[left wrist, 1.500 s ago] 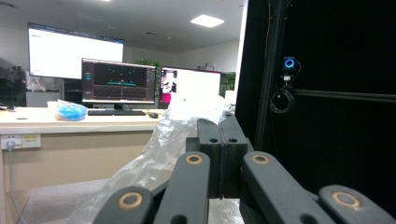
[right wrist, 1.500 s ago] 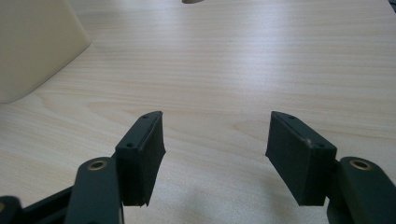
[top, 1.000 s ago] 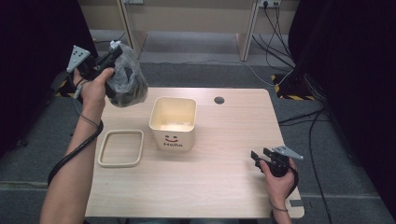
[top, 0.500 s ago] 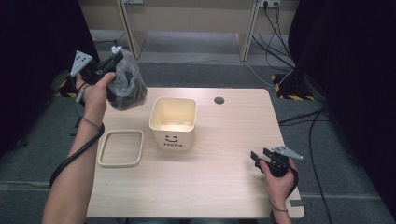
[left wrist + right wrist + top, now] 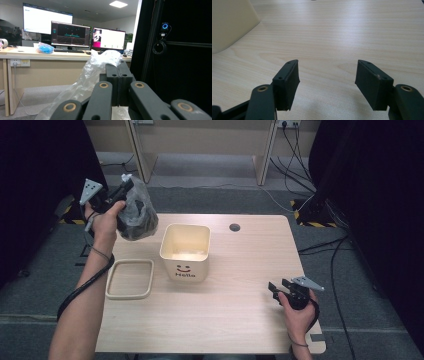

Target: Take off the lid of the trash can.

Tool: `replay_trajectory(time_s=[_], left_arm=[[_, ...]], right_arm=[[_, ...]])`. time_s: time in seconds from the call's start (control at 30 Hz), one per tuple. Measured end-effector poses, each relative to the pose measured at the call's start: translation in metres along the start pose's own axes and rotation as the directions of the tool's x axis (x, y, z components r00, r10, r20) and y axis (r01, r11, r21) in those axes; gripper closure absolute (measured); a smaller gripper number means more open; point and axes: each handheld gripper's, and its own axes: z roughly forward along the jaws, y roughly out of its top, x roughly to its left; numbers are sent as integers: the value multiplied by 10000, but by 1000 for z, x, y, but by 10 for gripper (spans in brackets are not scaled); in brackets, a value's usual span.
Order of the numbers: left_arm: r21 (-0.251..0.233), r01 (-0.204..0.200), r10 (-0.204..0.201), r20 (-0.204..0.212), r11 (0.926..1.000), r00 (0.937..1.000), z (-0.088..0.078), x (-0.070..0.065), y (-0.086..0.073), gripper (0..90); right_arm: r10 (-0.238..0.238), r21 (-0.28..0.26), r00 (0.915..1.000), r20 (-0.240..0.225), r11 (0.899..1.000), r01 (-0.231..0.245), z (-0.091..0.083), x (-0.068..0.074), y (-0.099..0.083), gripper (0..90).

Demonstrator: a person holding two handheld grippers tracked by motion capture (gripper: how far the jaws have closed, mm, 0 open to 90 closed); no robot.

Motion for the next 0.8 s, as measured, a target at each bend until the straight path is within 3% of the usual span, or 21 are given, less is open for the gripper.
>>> replay_trajectory(time_s=[0.33,0.8], left_arm=[[248,-53,56,-137,9997,9999,2,8,-13,899],[416,340,-326,-355,9986,9988,8,20,-32,899]], right_arm=[[-47,4,10000,-19,10000,47,0,0,0,356],[43,18,10000,-8,10000,-43,0,0,0,355]])
